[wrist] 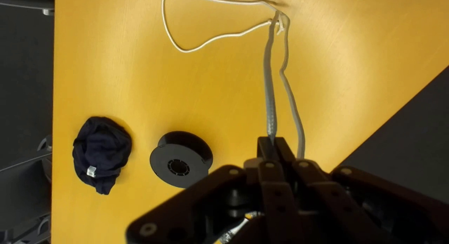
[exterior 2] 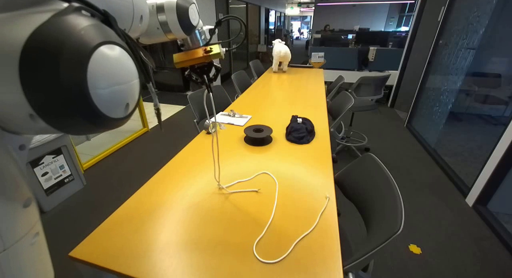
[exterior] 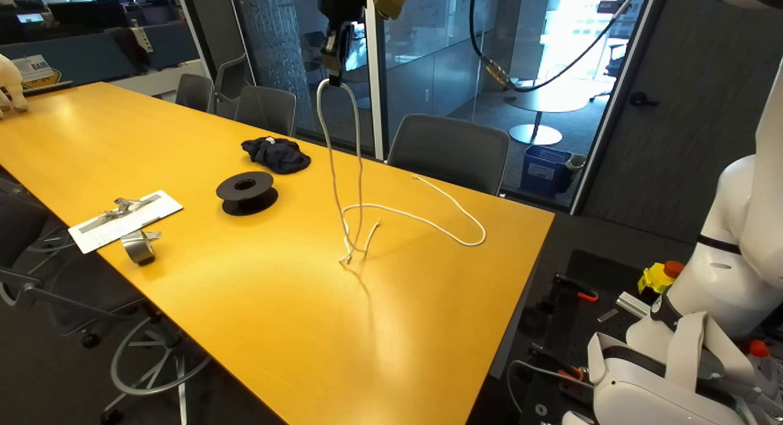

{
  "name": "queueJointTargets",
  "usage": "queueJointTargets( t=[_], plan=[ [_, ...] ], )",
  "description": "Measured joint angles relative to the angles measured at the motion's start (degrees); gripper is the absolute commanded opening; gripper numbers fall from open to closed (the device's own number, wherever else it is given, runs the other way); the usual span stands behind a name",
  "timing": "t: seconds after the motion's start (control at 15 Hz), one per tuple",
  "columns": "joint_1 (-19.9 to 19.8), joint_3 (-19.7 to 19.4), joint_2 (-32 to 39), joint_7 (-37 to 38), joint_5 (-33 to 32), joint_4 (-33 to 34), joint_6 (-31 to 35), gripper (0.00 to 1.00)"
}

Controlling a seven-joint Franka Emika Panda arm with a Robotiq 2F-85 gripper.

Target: Separate the two white ropes

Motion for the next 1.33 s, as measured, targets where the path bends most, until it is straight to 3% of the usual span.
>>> queueJointTargets(
  t=[0.4, 0.93, 1.33],
  plan=[
    [2.4, 0.2, 5.3, 10.5, -0.1, 8.1, 3.3, 0.01],
    [4.9, -0.8, 18.9, 20.4, -0.1, 27.0, 7.3, 0.01],
    [7.1, -1.0, 23.7, 29.5, 0.3, 37.2, 12.6, 0.01]
  ],
)
